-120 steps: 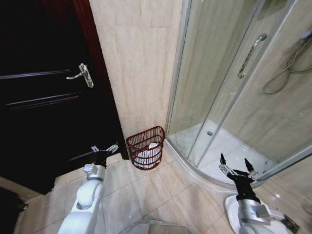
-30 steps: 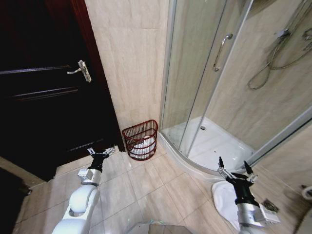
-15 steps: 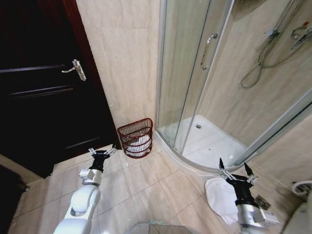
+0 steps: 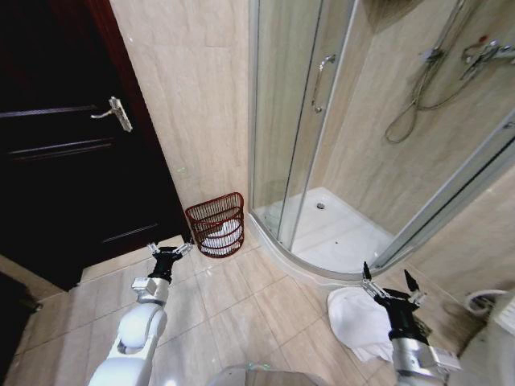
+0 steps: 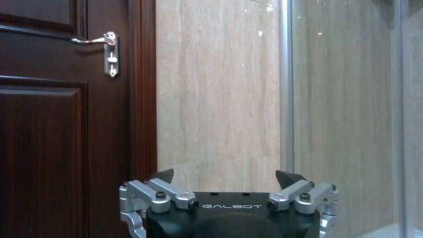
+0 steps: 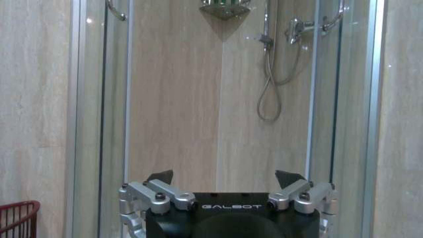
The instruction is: Discard the used towel into the hamper.
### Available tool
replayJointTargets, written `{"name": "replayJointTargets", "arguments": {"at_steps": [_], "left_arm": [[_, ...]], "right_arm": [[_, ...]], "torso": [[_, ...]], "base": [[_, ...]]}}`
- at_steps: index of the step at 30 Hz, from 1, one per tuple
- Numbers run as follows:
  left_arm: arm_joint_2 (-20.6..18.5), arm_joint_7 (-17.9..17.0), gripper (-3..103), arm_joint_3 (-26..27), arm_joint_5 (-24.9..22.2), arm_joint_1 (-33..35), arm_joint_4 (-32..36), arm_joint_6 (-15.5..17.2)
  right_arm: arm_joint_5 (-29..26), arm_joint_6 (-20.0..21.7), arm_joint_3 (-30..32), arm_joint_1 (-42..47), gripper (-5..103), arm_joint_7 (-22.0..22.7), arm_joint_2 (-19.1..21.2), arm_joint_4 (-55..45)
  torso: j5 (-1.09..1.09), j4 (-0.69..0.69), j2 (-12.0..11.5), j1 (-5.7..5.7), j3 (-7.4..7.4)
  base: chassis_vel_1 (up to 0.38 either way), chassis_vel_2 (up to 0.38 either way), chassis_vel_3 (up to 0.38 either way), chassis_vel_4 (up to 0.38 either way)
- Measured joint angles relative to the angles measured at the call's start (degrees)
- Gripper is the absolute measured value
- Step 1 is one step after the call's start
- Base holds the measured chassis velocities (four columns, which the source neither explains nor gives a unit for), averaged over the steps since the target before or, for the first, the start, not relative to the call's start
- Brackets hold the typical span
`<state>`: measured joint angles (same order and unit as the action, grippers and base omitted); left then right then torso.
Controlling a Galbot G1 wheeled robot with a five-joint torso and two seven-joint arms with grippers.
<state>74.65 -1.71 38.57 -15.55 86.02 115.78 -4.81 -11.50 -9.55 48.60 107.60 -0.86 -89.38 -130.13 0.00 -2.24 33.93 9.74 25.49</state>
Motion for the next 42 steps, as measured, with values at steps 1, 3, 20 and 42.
{"name": "replayJointTargets", "arguments": {"at_steps": [1,3,20,42], "left_arm": [[-0.01,0.00,100,-0.06,0.00,-0.06,-0.09,0.01],[-0.09,0.02,100,-0.14,-0.01,-0.19,-0.26,0.01],[0.33,0.00,100,-0.84,0.46,-1.22,-0.39,0.65],[1.28,0.04,100,-2.03,2.06,-2.35,-0.79,1.28]], "right_arm": [[0.02,0.01,0.01,0.00,100,0.00,0.00,0.04],[0.06,0.02,0.06,-0.02,100,0.00,-0.03,0.22],[0.36,0.53,0.15,-0.90,100,0.38,-0.07,1.81],[-1.20,0.30,0.87,-1.36,100,0.59,0.96,3.54]], "torso": [[0.00,0.00,0.00,0.00,0.00],[0.00,0.00,0.00,0.00,0.00],[0.00,0.00,0.00,0.00,0.00],[0.00,0.00,0.00,0.00,0.00]], "base": [[-0.035,-0.122,0.041,0.129],[-0.035,-0.124,0.047,0.117],[-0.023,-0.114,0.024,0.123],[-0.040,-0.118,0.037,0.128]]}}
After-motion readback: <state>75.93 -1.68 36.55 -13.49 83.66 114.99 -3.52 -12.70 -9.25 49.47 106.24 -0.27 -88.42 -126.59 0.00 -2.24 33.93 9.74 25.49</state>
